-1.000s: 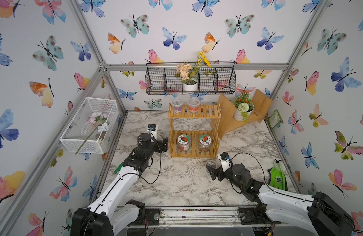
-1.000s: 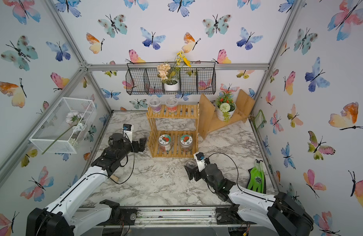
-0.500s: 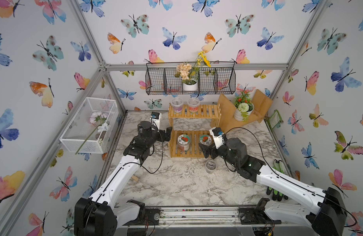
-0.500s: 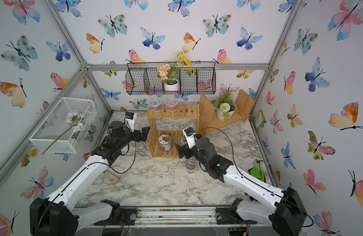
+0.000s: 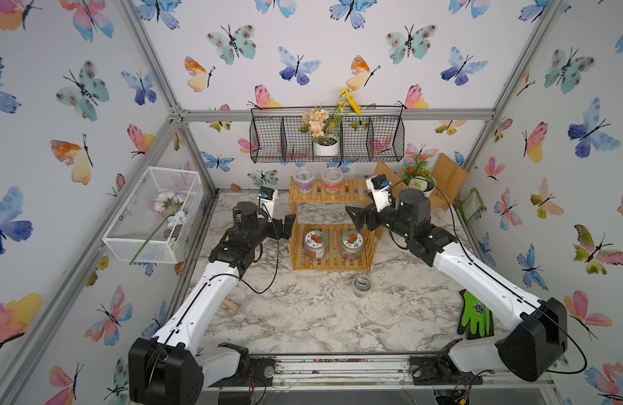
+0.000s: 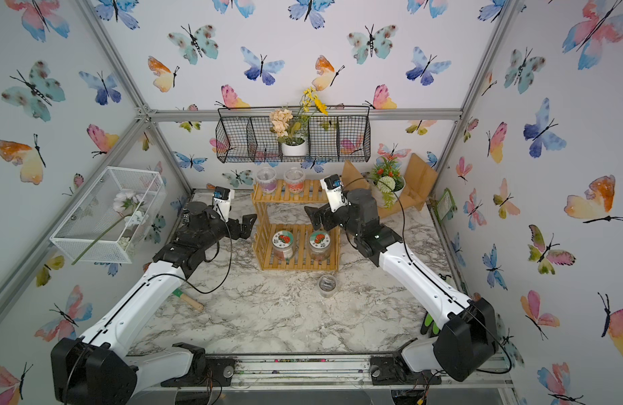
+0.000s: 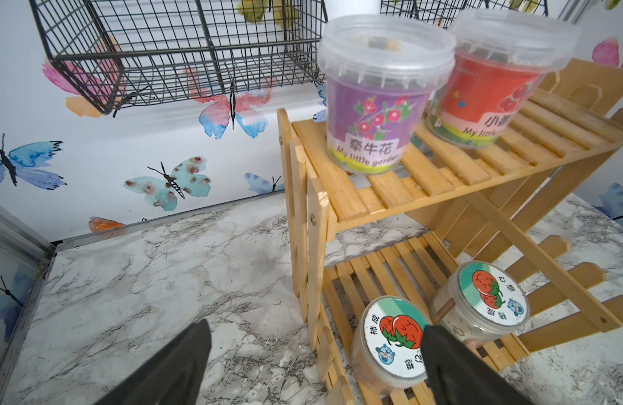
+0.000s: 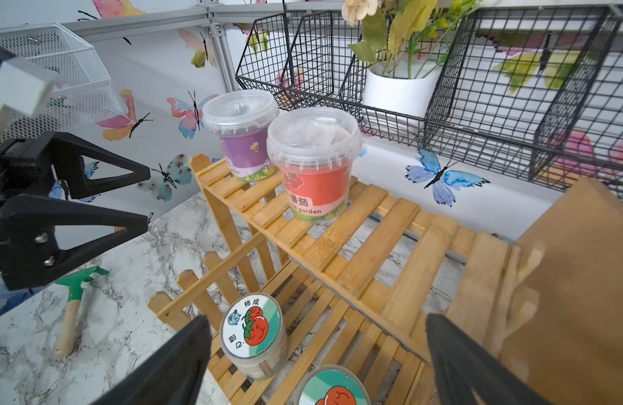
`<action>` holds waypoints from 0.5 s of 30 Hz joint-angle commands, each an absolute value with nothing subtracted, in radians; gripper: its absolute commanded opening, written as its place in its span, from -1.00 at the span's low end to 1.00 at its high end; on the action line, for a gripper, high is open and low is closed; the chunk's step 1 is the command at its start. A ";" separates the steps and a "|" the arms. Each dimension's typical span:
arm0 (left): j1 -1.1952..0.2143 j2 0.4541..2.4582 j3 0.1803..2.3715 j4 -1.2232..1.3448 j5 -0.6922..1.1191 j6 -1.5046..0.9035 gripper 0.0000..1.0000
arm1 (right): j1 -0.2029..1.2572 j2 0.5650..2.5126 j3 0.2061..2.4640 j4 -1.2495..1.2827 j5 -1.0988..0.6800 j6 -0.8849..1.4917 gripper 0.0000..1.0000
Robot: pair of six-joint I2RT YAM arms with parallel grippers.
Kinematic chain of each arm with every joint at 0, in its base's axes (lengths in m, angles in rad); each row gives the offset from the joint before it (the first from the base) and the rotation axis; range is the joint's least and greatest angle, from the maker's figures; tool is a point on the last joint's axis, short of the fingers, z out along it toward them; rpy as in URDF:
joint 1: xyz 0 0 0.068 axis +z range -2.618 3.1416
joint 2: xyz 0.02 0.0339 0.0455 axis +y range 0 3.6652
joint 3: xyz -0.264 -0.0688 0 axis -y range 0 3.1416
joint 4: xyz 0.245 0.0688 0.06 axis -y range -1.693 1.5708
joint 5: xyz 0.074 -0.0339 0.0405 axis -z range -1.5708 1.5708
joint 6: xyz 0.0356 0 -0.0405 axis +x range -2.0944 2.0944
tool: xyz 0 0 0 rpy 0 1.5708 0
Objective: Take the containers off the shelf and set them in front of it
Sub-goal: 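Pick up a container from the shelf.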
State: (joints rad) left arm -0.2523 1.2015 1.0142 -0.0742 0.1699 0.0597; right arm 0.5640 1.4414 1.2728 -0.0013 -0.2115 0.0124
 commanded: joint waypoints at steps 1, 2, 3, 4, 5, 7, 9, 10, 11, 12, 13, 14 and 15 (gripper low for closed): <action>-0.227 1.212 1.045 -0.097 0.259 0.078 0.99 | 0.560 1.504 1.354 -0.040 -0.329 -0.040 0.97; -0.219 1.217 1.049 -0.098 0.270 0.079 1.00 | 0.558 1.521 1.369 -0.032 -0.334 -0.043 0.97; -0.214 1.219 1.053 -0.100 0.278 0.080 1.00 | 0.557 1.537 1.384 -0.027 -0.337 -0.043 0.97; -0.208 1.222 1.055 -0.104 0.287 0.081 1.00 | 0.555 1.555 1.401 -0.020 -0.337 -0.043 0.97; -0.204 1.224 1.058 -0.105 0.289 0.085 1.00 | 0.555 1.570 1.416 -0.013 -0.335 -0.044 0.97; -0.197 1.227 1.062 -0.108 0.300 0.088 1.00 | 0.555 1.596 1.439 0.003 -0.328 -0.044 0.97; -0.189 1.231 1.065 -0.109 0.309 0.092 1.00 | 0.554 1.622 1.463 0.013 -0.320 -0.046 0.97; -0.185 1.233 1.066 -0.110 0.310 0.093 1.00 | 0.554 1.637 1.478 0.019 -0.315 -0.046 0.96; -0.184 1.235 1.068 -0.109 0.311 0.096 1.00 | 0.554 1.651 1.492 0.026 -0.310 -0.047 0.97; -0.183 1.238 1.070 -0.110 0.312 0.098 1.00 | 0.554 1.661 1.501 0.032 -0.304 -0.047 0.97; -0.179 1.242 1.072 -0.109 0.313 0.101 1.00 | 0.554 1.675 1.513 0.038 -0.295 -0.046 0.97; -0.177 1.245 1.075 -0.109 0.314 0.102 1.00 | 0.554 1.687 1.528 0.041 -0.286 -0.047 0.97; -0.176 1.248 1.078 -0.110 0.314 0.104 1.00 | 0.554 1.700 1.539 0.045 -0.275 -0.048 0.97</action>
State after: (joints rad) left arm -0.1833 1.2358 1.0534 -0.0975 0.2607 0.0860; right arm 0.5598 1.6783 1.4952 0.0040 -0.2905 -0.0368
